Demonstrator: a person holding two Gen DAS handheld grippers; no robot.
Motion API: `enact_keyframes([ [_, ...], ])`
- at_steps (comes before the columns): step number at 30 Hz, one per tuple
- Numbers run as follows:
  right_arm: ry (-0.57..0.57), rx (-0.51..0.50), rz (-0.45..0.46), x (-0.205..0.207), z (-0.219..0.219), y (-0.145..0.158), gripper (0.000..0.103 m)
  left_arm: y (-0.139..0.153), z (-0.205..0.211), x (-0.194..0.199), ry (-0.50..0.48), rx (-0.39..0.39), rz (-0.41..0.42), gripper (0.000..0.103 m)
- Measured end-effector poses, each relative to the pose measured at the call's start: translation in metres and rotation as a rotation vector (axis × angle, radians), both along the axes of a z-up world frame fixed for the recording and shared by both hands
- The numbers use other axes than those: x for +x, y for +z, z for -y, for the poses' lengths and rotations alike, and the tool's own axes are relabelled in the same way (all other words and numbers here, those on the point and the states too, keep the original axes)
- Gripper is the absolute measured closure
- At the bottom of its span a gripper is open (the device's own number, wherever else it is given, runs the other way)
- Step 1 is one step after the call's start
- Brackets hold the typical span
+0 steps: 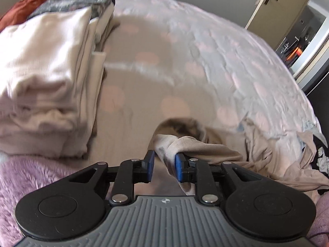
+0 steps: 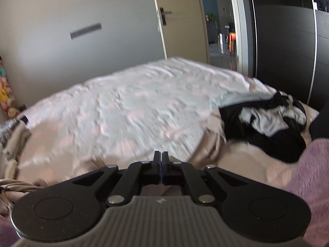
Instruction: Fold clothes
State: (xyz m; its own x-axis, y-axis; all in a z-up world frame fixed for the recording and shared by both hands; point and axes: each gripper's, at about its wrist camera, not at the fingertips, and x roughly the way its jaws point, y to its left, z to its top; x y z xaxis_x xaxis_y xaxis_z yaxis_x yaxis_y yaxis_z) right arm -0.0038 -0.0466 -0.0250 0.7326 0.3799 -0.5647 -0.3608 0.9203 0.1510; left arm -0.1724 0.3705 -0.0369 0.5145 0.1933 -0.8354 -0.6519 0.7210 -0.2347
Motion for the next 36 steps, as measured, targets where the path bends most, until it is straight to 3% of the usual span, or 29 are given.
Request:
enact_keyframes([
  [3,-0.023,-0.064,-0.028,0.006,0.002,-0.023,0.102,-0.004,0.002,0.002,-0.021,0.005,-0.038,0.076],
  [5,-0.026,-0.088,-0.046,0.009,0.003,-0.033,0.102,-0.003,0.006,0.006,-0.05,0.009,-0.061,0.061],
  [6,-0.022,-0.091,-0.06,0.01,0.004,-0.037,0.102,-0.002,0.01,0.007,-0.066,0.012,-0.07,0.059],
  [11,-0.007,-0.102,-0.112,0.015,0.006,-0.055,0.102,0.003,0.029,0.017,-0.185,-0.009,-0.083,0.054],
  [17,0.018,-0.088,-0.138,0.017,0.004,-0.065,0.102,0.001,0.069,0.048,-0.349,0.044,-0.051,0.049],
  [23,0.024,-0.085,-0.129,0.017,0.004,-0.065,0.102,-0.029,0.105,0.09,-0.496,0.041,-0.033,0.049],
  [27,0.021,-0.084,-0.146,0.019,0.004,-0.071,0.102,-0.058,0.112,0.102,-0.494,0.044,-0.095,0.049],
  [28,0.023,-0.084,-0.147,0.019,0.004,-0.072,0.102,-0.065,0.11,0.104,-0.478,0.045,-0.111,0.055],
  [29,0.025,-0.084,-0.148,0.019,0.003,-0.073,0.102,-0.068,0.105,0.103,-0.457,0.032,-0.118,0.073],
  [31,0.031,-0.087,-0.147,0.019,0.002,-0.075,0.102,-0.069,0.099,0.101,-0.42,0.017,-0.107,0.091],
  [33,0.034,-0.095,-0.144,0.018,0.0,-0.076,0.102,-0.065,0.094,0.097,-0.383,0.02,-0.085,0.098],
  [36,0.025,-0.116,-0.144,0.017,-0.001,-0.079,0.102,-0.046,0.082,0.083,-0.282,0.104,-0.046,0.102],
])
